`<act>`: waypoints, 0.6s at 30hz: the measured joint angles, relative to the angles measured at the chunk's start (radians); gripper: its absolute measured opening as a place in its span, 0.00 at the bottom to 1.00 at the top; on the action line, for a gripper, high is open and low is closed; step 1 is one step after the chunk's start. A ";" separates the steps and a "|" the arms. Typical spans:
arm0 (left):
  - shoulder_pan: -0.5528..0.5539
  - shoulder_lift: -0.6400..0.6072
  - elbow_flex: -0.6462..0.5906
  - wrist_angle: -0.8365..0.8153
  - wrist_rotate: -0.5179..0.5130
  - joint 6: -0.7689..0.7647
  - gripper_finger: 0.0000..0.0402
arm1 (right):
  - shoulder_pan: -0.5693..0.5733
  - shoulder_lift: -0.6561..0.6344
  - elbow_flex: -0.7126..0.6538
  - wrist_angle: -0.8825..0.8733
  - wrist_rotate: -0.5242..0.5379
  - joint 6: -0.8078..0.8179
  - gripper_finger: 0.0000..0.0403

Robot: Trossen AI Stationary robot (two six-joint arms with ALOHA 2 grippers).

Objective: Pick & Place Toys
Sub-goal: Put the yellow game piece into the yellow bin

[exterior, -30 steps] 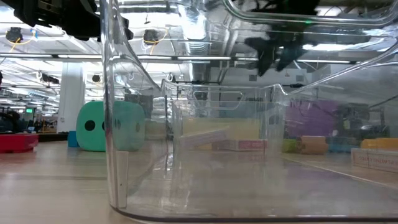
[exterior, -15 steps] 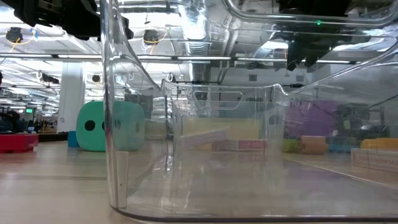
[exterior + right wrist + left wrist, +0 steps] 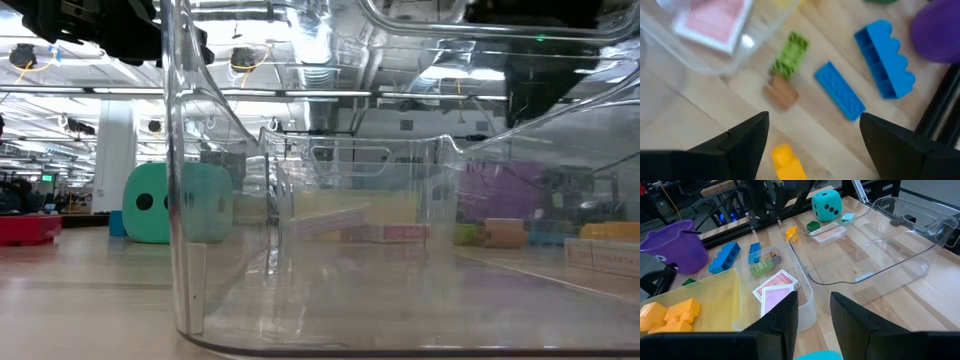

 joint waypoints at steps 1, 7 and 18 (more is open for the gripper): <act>0.000 0.000 0.000 0.000 0.000 0.000 0.27 | 0.009 0.000 -0.016 0.001 -0.016 0.000 0.76; 0.000 0.000 0.000 0.002 0.000 0.000 0.27 | 0.039 0.001 -0.126 0.043 -0.161 0.033 0.76; 0.000 0.000 0.000 0.037 0.000 0.031 0.27 | 0.054 0.001 -0.166 0.197 -0.223 -0.008 0.76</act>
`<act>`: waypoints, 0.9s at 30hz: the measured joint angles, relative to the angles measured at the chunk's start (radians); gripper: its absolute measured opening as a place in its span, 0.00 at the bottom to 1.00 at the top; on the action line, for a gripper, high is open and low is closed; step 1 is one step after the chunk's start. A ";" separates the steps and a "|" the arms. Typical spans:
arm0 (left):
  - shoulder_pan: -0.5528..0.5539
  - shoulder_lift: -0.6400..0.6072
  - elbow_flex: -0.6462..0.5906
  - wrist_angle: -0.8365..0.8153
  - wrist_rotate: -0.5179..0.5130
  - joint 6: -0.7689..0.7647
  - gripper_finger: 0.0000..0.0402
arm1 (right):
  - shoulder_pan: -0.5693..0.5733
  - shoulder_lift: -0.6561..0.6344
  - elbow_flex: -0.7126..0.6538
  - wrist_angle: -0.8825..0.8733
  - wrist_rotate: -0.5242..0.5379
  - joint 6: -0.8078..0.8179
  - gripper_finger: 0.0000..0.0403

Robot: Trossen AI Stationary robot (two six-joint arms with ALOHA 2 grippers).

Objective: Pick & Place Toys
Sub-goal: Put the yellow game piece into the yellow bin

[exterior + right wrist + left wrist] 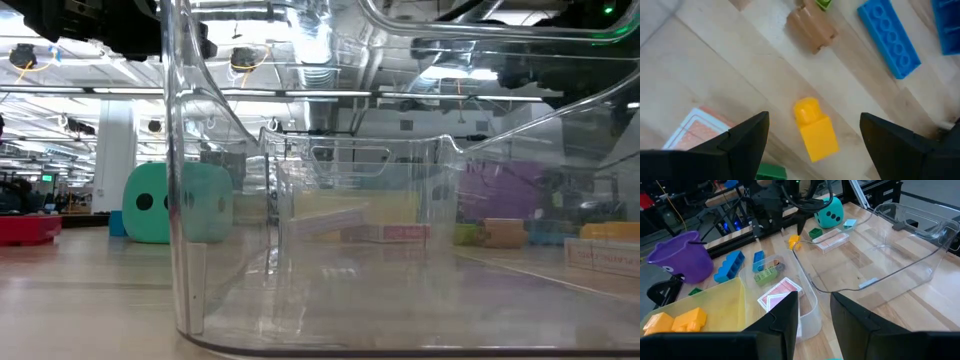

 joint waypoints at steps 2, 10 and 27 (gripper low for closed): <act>0.000 0.000 0.000 0.009 0.000 0.003 0.27 | 0.007 0.000 0.000 0.001 0.000 0.017 0.76; 0.001 0.000 0.000 0.067 0.000 0.006 0.27 | 0.039 0.000 -0.028 0.025 0.000 0.080 0.76; 0.001 0.000 0.000 0.158 0.000 0.007 0.27 | 0.050 0.000 -0.215 0.176 -0.088 0.085 0.76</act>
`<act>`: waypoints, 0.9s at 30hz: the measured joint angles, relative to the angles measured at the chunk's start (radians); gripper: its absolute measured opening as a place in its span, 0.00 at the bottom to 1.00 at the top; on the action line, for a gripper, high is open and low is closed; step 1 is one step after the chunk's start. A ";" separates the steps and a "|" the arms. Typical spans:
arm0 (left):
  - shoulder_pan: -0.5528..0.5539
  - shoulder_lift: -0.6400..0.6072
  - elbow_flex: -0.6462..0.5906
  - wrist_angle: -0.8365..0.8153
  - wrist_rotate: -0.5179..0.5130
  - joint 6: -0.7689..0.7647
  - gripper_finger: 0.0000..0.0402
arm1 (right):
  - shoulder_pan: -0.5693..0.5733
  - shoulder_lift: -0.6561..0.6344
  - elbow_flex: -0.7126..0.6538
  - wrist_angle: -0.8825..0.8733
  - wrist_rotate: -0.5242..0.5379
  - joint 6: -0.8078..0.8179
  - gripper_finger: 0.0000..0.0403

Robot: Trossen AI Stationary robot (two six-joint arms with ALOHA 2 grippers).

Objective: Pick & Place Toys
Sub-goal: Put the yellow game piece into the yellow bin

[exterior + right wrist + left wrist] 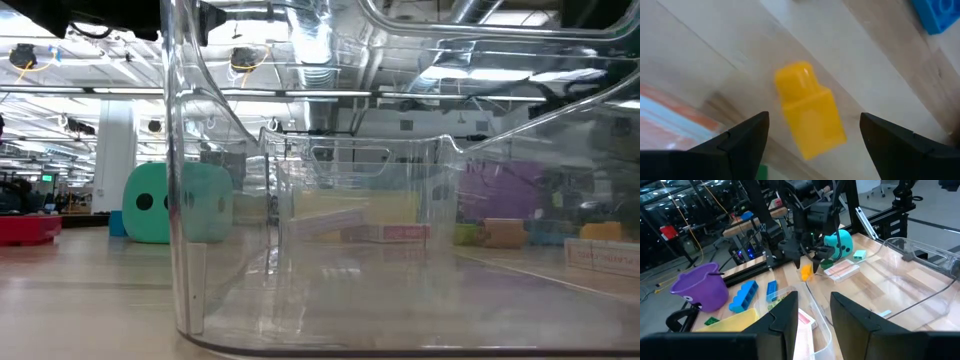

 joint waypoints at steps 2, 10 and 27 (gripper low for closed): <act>0.000 0.000 0.000 0.000 0.000 0.000 0.27 | -0.001 0.000 -0.019 0.005 -0.010 0.000 0.76; 0.000 0.000 0.000 0.000 0.000 0.000 0.27 | -0.002 0.000 -0.045 0.045 -0.016 0.000 0.74; 0.000 0.000 0.000 -0.007 0.000 0.000 0.27 | -0.002 -0.001 -0.047 0.041 -0.028 -0.016 0.33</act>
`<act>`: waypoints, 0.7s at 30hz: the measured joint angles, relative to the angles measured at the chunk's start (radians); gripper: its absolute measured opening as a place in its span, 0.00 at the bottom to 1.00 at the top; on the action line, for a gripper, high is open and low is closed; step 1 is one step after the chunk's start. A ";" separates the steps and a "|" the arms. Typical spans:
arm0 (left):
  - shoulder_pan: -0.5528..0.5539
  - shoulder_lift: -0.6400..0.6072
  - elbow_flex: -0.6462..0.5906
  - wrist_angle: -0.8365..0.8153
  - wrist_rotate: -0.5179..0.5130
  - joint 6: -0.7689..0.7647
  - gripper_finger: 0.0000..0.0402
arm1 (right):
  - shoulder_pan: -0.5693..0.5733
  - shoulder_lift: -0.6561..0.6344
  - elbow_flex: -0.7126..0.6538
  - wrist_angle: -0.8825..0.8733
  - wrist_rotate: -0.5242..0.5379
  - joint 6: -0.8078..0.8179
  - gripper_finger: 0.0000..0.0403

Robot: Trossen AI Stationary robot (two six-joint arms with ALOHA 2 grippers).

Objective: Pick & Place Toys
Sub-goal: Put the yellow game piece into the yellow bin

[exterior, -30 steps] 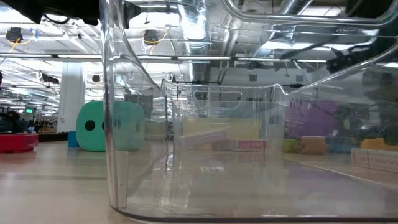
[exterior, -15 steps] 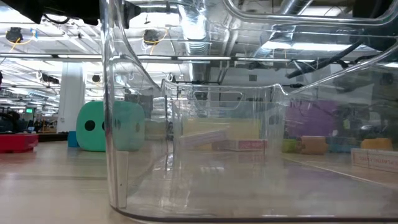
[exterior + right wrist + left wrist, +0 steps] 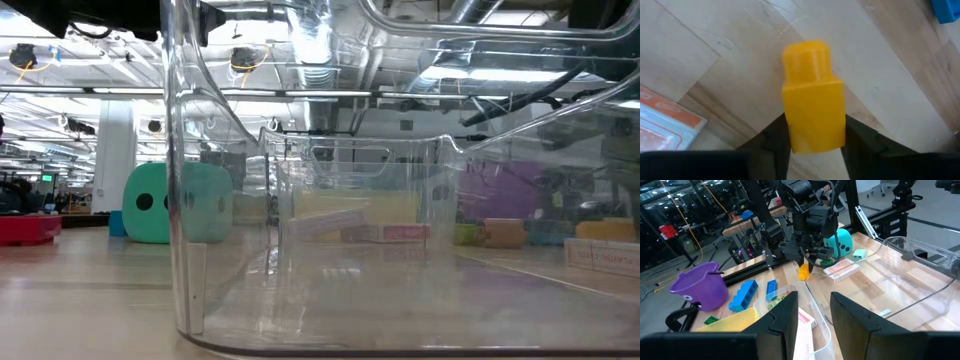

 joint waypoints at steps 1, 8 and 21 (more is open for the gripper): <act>0.000 0.000 0.000 -0.008 0.000 0.000 0.27 | 0.000 0.000 0.000 0.000 0.000 -0.007 0.30; 0.000 -0.041 0.001 -0.117 -0.049 0.000 0.27 | 0.000 0.000 0.000 -0.023 0.006 -0.029 0.28; 0.000 -0.524 0.001 -0.245 -0.444 -0.118 0.27 | -0.037 -0.003 0.168 -0.139 0.310 -0.130 0.28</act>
